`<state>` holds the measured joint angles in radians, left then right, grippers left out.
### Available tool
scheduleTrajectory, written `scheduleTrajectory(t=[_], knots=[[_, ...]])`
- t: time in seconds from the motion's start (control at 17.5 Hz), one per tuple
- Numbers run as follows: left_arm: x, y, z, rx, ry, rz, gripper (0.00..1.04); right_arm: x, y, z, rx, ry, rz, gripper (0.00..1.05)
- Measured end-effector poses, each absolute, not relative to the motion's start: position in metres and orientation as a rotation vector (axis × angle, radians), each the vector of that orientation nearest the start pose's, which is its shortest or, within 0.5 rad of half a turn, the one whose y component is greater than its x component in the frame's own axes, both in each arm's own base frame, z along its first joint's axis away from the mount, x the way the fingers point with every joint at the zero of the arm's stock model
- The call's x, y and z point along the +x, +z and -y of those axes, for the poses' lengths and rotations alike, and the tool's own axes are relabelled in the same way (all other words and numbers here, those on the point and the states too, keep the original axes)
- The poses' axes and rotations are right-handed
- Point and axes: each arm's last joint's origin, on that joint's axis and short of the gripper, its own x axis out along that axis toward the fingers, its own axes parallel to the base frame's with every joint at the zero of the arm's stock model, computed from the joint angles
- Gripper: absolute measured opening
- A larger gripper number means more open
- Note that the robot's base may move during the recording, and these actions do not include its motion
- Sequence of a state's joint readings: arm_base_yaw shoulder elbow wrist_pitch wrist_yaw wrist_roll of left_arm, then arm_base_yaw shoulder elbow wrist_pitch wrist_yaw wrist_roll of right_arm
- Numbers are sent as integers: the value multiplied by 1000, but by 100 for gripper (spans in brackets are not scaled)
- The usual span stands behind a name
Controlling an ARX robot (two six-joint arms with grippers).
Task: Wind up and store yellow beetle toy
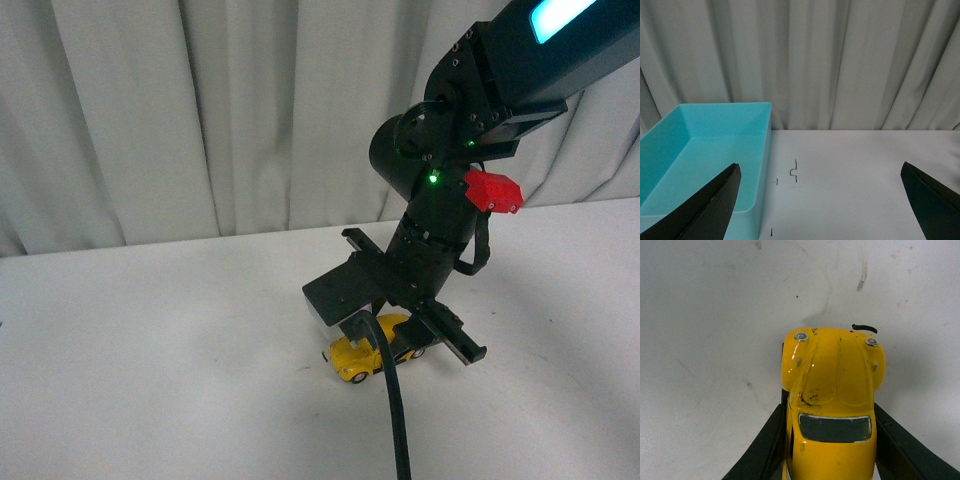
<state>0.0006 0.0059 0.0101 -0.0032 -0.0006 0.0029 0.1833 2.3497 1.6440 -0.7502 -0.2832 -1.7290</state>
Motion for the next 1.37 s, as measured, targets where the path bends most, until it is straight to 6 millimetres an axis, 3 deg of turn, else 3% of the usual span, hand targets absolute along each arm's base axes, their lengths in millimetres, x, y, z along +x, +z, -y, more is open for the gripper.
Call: scheduleTrajectory(t=[0.69, 1.37], knots=[[97, 166, 0, 3, 1, 1, 98, 438, 79, -89, -1113, 1400, -797, 41], [97, 166, 0, 3, 1, 1, 98, 431, 76, -61, -1100, 1387, -747, 41]])
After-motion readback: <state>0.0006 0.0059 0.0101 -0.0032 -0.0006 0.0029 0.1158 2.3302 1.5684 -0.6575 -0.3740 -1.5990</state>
